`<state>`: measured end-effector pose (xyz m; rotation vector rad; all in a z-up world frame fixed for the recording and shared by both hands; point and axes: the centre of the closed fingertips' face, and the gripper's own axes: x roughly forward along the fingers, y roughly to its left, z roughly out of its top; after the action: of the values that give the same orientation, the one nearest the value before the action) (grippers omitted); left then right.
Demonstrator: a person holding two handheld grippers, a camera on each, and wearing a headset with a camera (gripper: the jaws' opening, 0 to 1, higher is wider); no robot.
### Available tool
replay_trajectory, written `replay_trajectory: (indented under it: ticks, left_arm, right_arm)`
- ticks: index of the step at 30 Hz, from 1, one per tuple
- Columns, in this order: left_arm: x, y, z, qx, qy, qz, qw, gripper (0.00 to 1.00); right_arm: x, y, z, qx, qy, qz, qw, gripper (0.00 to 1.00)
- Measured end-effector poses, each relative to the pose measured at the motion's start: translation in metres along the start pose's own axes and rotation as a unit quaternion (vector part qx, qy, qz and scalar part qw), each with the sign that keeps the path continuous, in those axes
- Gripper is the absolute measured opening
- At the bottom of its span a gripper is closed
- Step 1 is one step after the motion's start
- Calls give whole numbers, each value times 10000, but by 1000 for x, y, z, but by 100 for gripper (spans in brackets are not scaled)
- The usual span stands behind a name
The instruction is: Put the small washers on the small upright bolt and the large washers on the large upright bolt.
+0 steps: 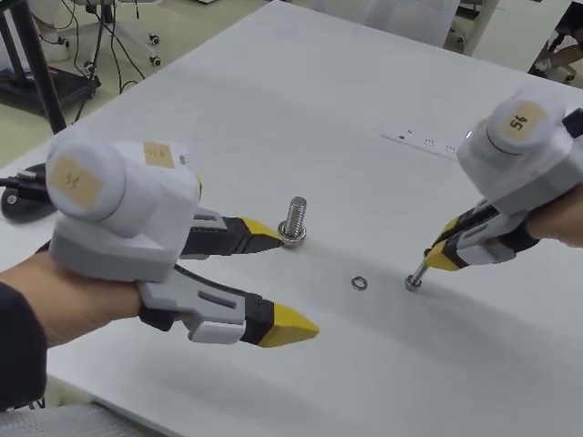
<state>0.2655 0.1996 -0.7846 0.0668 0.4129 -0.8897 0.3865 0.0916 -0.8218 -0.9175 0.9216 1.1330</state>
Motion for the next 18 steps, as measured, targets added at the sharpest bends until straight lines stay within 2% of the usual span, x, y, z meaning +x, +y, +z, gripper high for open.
replay_trajectory:
  ticks: [18]
  left_arm:
    - [3, 2, -2, -33, 35, 26, 10000, 60]
  right_arm:
    - [21, 0, -11, 89, 17, 116, 9999, 13]
